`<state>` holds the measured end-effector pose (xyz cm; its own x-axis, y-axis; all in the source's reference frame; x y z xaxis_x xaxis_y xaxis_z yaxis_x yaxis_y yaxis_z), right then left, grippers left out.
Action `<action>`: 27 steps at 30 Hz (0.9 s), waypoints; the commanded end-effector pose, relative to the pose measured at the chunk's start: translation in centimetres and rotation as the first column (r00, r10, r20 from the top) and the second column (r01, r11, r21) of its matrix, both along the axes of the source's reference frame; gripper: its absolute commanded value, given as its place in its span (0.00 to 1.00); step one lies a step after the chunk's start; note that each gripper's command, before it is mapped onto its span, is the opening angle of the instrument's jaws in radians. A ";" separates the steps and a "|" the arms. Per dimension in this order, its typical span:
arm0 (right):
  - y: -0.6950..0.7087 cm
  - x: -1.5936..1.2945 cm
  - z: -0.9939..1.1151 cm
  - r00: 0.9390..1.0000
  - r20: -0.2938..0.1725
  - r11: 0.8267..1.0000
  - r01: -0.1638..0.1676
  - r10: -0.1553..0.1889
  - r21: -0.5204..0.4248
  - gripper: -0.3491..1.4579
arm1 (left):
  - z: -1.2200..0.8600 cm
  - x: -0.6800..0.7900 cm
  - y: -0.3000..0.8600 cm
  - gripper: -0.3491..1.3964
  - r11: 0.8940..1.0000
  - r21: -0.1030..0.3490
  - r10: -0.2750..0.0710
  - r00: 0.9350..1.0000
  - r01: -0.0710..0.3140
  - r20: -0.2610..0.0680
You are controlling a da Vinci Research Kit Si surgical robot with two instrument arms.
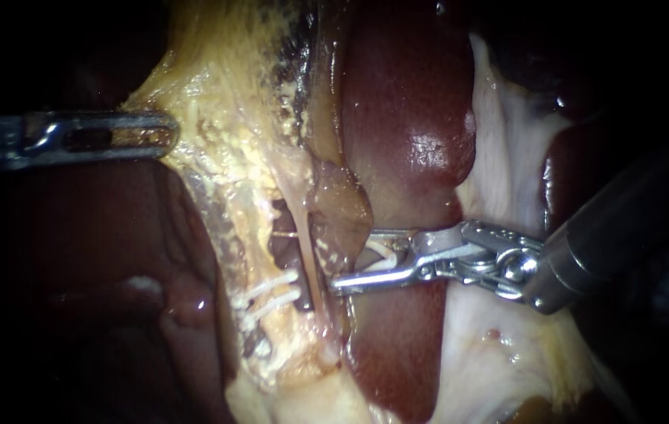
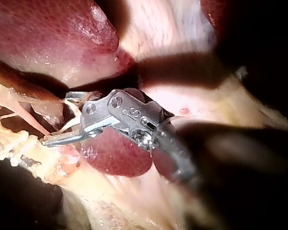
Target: Clipping third clip left tube
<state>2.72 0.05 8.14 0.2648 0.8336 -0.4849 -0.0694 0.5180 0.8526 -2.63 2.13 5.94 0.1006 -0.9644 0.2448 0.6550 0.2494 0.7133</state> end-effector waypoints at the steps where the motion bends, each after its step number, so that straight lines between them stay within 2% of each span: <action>1: 0.00 0.00 0.00 1.000 0.000 1.000 0.000 0.000 0.000 0.52 | 0.00 0.00 0.00 0.00 1.000 0.000 0.000 1.000 0.000 0.000; 9: 0.00 0.00 0.00 1.000 0.000 1.000 0.000 0.000 0.000 0.52 | -0.03 0.01 0.01 0.00 1.000 -0.001 -0.003 1.000 0.003 0.001; 15: 0.00 -0.07 -0.07 1.000 -0.006 1.000 0.009 -0.009 0.004 0.52 | -0.13 0.14 0.11 0.00 1.000 -0.008 -0.020 1.000 0.020 0.000; 22: 0.19 -0.32 -0.41 1.000 -0.015 1.000 0.016 -0.016 0.027 0.52 | -0.21 0.24 0.18 0.00 0.999 -0.009 -0.034 0.999 0.034 -0.001; 27: 0.41 -0.55 -0.82 1.000 -0.007 0.999 0.000 0.000 0.046 0.52 | -0.22 0.27 0.19 0.00 0.999 -0.009 -0.036 0.999 0.036 0.000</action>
